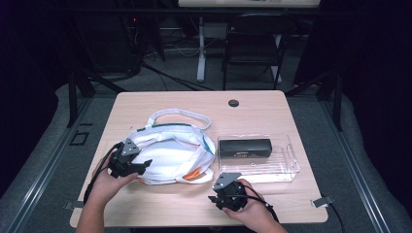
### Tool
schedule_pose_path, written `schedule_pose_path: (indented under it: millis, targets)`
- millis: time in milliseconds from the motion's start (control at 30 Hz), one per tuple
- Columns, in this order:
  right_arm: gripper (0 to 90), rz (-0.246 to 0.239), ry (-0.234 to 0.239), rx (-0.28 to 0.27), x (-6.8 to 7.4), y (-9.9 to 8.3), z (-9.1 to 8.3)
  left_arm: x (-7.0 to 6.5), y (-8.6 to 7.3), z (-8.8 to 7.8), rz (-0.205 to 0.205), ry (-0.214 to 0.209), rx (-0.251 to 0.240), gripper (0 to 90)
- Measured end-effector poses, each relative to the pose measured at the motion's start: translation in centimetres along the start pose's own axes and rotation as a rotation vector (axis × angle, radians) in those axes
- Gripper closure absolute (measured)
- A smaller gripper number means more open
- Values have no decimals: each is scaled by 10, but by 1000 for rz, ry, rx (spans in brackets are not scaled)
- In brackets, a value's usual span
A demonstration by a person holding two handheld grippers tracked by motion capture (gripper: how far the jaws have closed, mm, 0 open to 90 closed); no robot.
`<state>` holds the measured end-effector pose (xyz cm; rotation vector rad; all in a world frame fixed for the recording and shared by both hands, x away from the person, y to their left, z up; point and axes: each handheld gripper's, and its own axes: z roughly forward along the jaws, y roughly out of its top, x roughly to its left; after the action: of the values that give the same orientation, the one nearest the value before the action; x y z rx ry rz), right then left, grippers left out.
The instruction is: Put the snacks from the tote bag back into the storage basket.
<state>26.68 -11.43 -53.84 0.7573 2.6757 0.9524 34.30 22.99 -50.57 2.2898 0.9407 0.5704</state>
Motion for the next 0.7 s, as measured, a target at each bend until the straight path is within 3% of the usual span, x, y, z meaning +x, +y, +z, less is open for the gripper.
schedule_pose_path:
  millis: [400,700]
  targets:
    - [575,-2,-1,-2,2,-2,6,0,-1,1,-5,-5,1,411]
    - [545,-31,-5,16,5,-3,12,1,-1,1,-7,-1,-3,411]
